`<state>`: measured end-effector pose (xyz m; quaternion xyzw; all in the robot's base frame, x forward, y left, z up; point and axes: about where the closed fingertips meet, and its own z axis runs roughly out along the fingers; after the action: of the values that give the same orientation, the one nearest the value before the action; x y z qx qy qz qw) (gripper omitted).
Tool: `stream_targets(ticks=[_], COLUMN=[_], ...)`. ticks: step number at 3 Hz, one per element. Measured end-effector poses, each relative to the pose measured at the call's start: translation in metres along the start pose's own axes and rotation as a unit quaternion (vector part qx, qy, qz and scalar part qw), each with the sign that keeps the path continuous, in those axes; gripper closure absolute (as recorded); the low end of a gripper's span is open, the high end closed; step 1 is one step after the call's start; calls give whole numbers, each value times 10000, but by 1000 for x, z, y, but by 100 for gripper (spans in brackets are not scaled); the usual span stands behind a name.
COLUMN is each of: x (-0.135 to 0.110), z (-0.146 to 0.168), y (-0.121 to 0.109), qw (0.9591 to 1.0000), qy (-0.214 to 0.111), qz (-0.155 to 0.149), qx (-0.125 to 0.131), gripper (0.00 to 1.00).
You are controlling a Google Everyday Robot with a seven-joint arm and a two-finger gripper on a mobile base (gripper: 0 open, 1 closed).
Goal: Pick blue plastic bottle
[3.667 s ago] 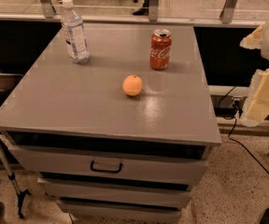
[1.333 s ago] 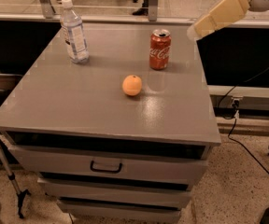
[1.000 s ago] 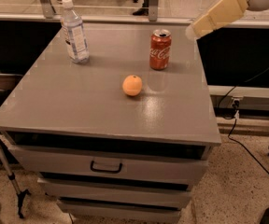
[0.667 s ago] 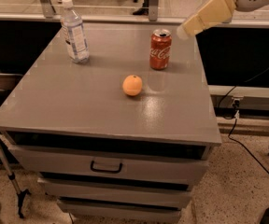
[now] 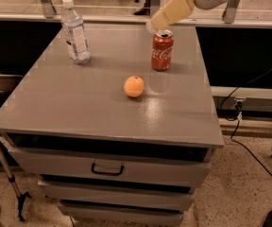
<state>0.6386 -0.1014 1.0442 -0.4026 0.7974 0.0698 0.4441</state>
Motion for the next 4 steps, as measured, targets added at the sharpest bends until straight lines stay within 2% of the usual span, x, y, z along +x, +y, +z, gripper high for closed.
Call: stream_targets(ticks=[1, 2, 3, 4], x=[-22, -44, -60, -73], z=[28, 60, 90, 117], y=[6, 11, 25, 42], qw=[9996, 9961, 9877, 9812], qy=[-251, -784, -1347, -1577], qz=[40, 9, -288, -612], qx=[-78, -396, -734, -927], gripper=[0, 0, 0, 0])
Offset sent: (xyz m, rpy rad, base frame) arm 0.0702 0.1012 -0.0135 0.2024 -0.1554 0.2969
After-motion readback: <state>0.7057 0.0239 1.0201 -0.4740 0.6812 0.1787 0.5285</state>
